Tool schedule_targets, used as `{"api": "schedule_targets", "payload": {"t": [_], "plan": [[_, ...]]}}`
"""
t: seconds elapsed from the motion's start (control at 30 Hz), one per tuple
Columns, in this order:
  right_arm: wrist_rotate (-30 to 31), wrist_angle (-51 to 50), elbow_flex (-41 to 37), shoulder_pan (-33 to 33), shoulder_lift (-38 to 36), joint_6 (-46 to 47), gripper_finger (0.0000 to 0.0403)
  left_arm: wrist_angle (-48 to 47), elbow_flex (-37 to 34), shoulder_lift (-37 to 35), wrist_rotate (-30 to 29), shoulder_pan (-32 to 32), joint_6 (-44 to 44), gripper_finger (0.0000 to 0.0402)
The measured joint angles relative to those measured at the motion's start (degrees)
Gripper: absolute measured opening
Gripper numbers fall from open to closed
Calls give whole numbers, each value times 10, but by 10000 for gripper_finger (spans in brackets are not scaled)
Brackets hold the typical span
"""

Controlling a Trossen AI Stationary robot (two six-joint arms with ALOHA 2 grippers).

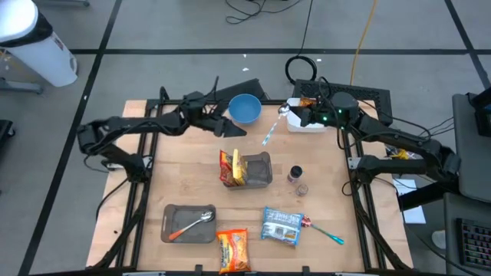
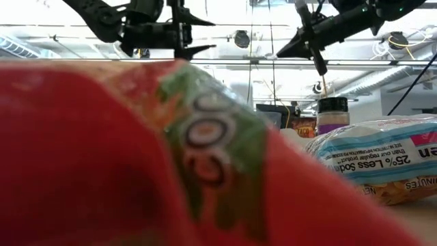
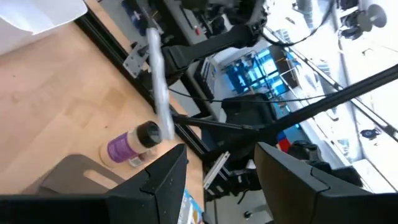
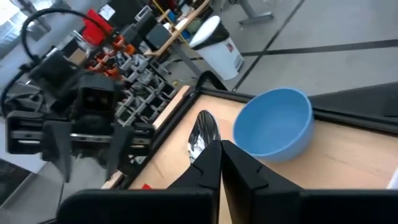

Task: Pick & Place Food Item
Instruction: Put the white and blue spoon into the bottom black bin

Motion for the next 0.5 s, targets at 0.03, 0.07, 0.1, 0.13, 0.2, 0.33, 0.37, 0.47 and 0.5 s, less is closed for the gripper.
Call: {"api": "schedule_targets", "payload": {"t": [0.03,0.07,0.1,0.13,0.2,0.33,0.37,0.47,0.5], "plan": [[0,1,2,4,2,0,0,-7,10,8,0,0,6,195],[1,3,3,8,4,0,0,-18,23,17,1,0,14,195],[1,7,3,12,6,0,0,-32,40,25,2,0,27,195],[1,11,3,16,8,0,0,-48,59,34,2,0,41,195],[1,25,3,23,17,5,0,-92,100,51,10,0,70,195],[1,44,4,32,29,9,0,-206,190,90,20,0,133,195],[2,49,4,32,30,9,0,-238,211,99,20,0,150,195],[2,60,4,32,30,8,0,-312,262,127,20,0,189,195],[2,60,4,32,30,7,0,-328,274,135,20,0,196,195]]}}
